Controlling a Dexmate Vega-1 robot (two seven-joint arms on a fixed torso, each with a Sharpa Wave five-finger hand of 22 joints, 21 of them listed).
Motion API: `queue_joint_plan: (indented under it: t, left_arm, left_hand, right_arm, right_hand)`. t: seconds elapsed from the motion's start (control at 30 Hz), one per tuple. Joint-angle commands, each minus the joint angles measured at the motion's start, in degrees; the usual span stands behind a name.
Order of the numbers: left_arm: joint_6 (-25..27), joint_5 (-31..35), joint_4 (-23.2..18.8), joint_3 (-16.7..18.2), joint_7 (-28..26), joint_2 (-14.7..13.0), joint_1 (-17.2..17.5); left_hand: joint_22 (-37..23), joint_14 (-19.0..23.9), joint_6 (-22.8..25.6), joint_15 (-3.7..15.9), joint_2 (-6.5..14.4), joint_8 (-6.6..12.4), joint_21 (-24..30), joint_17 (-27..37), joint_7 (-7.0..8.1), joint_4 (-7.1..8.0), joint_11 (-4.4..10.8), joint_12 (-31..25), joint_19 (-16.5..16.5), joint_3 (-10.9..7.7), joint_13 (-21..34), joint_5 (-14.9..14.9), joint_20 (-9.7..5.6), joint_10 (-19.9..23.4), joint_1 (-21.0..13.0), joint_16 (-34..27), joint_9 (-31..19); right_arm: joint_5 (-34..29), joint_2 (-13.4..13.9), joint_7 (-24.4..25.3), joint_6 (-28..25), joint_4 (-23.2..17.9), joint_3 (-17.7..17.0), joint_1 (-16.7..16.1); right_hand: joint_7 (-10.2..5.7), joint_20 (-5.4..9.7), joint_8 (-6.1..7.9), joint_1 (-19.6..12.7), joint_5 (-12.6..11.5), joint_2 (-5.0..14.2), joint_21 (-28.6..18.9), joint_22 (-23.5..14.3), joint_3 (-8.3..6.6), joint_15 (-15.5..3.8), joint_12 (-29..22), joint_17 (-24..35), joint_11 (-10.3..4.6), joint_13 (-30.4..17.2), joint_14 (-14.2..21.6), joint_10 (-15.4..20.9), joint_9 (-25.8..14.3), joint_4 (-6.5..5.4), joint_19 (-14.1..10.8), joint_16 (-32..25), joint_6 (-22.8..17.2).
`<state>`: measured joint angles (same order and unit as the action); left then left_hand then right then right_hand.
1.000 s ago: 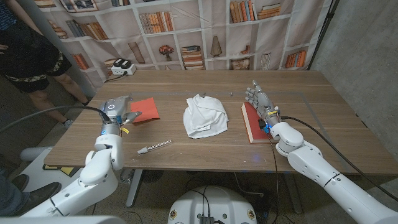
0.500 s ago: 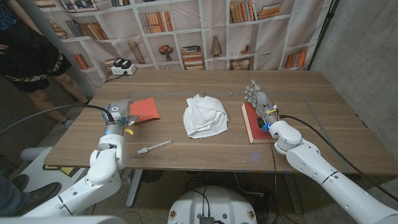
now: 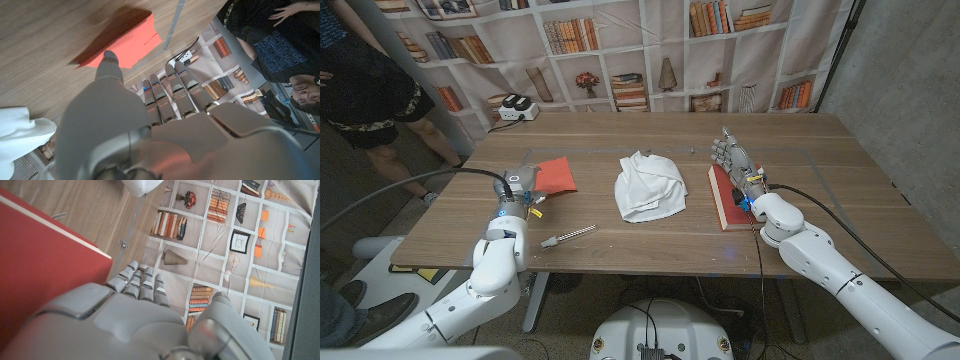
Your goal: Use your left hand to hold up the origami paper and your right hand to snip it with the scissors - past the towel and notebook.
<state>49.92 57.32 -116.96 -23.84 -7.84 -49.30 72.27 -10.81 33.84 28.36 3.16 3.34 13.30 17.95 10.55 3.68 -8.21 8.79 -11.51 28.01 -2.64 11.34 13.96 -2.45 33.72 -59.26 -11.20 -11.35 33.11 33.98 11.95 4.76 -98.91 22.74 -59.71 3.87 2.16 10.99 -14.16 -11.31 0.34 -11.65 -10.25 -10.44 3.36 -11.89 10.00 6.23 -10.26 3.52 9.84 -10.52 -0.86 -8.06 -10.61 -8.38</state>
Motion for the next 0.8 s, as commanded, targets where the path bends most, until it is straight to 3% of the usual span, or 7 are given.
queue_joint_plan:
  t: [0.03,0.37,0.8]
  left_arm:
    - [-2.1,2.7,4.1,-3.1,1.4,2.7,-2.6]
    - [-3.1,4.3,7.0,-2.9,-1.7,5.3,-2.8]
    - [-3.2,5.9,9.8,-3.0,-4.0,6.6,-2.9]
  left_hand:
    - [-0.1,0.3,1.4,5.90,0.7,0.25,-0.3,0.4,-0.07,0.19,-0.23,-0.6,0.1,-0.27,0.3,-0.3,-0.29,1.0,-0.5,-0.2,-0.1]
    - [-0.2,5.7,6.8,7.77,2.1,1.57,0.5,0.2,1.30,-0.01,0.98,-1.6,2.6,-1.38,0.4,-0.8,-1.44,5.6,-3.3,-1.7,-0.1]
    - [-0.2,6.4,7.6,7.87,2.4,1.55,0.6,0.2,1.16,0.17,1.08,-1.6,3.1,-1.54,0.4,-1.0,-1.75,6.6,-3.7,-1.5,-0.1]
  right_arm:
    - [0.4,0.0,-0.2,-0.2,0.4,0.0,-0.1]
    - [0.7,0.1,0.0,-0.3,0.3,-0.3,-0.5]
    - [0.5,-0.4,0.3,-0.7,0.5,0.1,0.0]
  right_hand:
    - [0.01,0.01,-0.03,0.0,0.1,0.59,-0.1,-0.3,-0.18,0.03,-0.2,0.3,-0.01,-0.2,0.3,0.5,-0.2,0.31,-0.5,-0.1,0.2]
    - [-0.10,-0.01,0.01,0.0,0.1,0.65,-0.1,-0.3,-0.15,-0.07,-0.2,0.3,-0.03,-0.2,0.4,0.5,-0.2,0.39,-0.5,-0.1,0.1]
    - [-0.19,0.02,0.01,0.0,0.1,0.72,-0.1,-0.3,-0.15,-0.12,-0.2,0.3,-0.01,-0.2,0.4,0.5,-0.2,0.46,-0.5,0.0,0.2]
